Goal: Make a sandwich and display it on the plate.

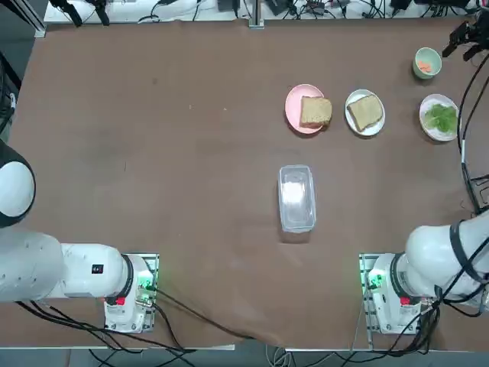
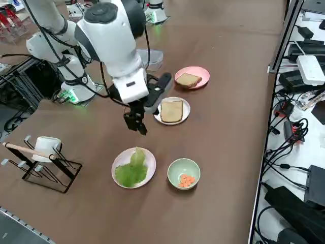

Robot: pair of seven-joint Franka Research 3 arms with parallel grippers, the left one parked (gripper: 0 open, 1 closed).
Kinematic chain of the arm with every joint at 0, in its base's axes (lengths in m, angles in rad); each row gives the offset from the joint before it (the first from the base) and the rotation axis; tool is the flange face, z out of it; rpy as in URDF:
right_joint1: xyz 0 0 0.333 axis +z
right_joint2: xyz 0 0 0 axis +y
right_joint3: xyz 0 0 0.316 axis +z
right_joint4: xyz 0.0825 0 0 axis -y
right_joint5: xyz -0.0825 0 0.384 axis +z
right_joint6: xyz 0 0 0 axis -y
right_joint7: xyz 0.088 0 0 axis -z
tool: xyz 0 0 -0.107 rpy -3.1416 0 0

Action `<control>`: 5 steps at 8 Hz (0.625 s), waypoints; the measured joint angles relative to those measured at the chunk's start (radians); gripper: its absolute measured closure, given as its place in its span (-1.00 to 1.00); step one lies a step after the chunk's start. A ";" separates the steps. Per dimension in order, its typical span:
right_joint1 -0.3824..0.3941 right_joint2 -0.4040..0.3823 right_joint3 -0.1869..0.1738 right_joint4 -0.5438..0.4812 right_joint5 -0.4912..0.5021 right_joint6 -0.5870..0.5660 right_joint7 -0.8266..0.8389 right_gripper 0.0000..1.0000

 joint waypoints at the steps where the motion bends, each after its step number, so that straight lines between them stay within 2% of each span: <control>1: -0.001 0.057 0.001 0.051 -0.009 0.001 -0.104 -1.00; 5: 0.024 0.340 0.018 0.326 -0.019 0.007 -0.516 -1.00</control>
